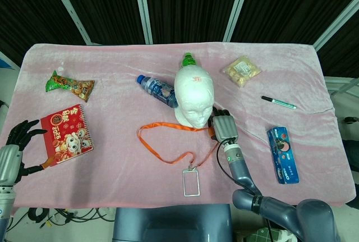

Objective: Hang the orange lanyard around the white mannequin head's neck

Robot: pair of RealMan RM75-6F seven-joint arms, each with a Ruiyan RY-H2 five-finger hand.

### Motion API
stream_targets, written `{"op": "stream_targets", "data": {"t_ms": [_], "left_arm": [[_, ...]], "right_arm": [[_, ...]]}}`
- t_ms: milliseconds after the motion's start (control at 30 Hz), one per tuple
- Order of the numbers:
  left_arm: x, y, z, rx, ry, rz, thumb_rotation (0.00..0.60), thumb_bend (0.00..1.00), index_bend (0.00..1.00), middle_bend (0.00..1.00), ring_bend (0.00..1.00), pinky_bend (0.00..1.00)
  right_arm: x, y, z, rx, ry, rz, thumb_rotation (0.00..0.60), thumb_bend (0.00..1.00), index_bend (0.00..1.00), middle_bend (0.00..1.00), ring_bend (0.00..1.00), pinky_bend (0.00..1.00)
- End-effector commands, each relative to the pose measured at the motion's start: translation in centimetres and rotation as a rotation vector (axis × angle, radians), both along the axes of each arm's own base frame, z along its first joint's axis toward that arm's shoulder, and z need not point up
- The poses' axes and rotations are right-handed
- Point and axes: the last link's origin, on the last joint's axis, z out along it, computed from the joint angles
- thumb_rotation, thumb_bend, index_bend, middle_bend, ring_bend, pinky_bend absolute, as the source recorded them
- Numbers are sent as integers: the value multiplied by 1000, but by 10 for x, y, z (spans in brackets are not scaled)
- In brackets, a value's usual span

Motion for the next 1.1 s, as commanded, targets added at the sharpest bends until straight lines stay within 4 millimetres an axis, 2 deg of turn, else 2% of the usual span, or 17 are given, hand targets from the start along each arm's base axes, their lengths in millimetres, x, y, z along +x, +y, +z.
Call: {"op": "stream_targets", "data": {"t_ms": [33,133,267,400,533,567,667,833,1000,1100], "left_arm": [[5,-1,1,1,1,-34,600,204,286,112,0,18],[11,0,3,17,5,-85,600,203,291,114,0,19],[29,26,2,13,-3,-130,600,204,308,123,0,36],[52,72,-7,-64,14,-133,600,206,317,126,0,37],[79,128,-24,-180,-20,-82,600,210,343,126,0,37],[83,135,-27,-191,-23,-73,600,211,347,127,0,37],[94,160,-43,-241,-32,-30,600,220,359,127,0,37],[109,187,-78,-335,-60,51,600,233,394,127,0,28],[125,205,-109,-390,-107,101,600,236,406,127,0,5],[133,213,-129,-432,-78,138,600,236,407,124,0,0]], "right_arm": [[0,2,4,-5,-9,8,600,346,709,160,225,187],[1,3,9,-6,-17,9,600,335,713,160,225,188],[3,4,11,2,-24,-6,600,333,717,160,224,187],[3,7,10,7,-20,-15,600,332,721,160,224,187],[6,12,9,13,-14,-6,600,332,726,160,224,188],[6,12,9,14,-14,-4,600,332,726,160,224,187],[9,13,9,12,-23,-3,600,332,727,160,224,187],[12,13,11,8,-28,-4,600,332,727,160,224,187],[13,12,12,2,-31,-6,600,332,729,160,224,187],[12,10,13,-2,-32,-11,600,332,730,160,224,188]]}}
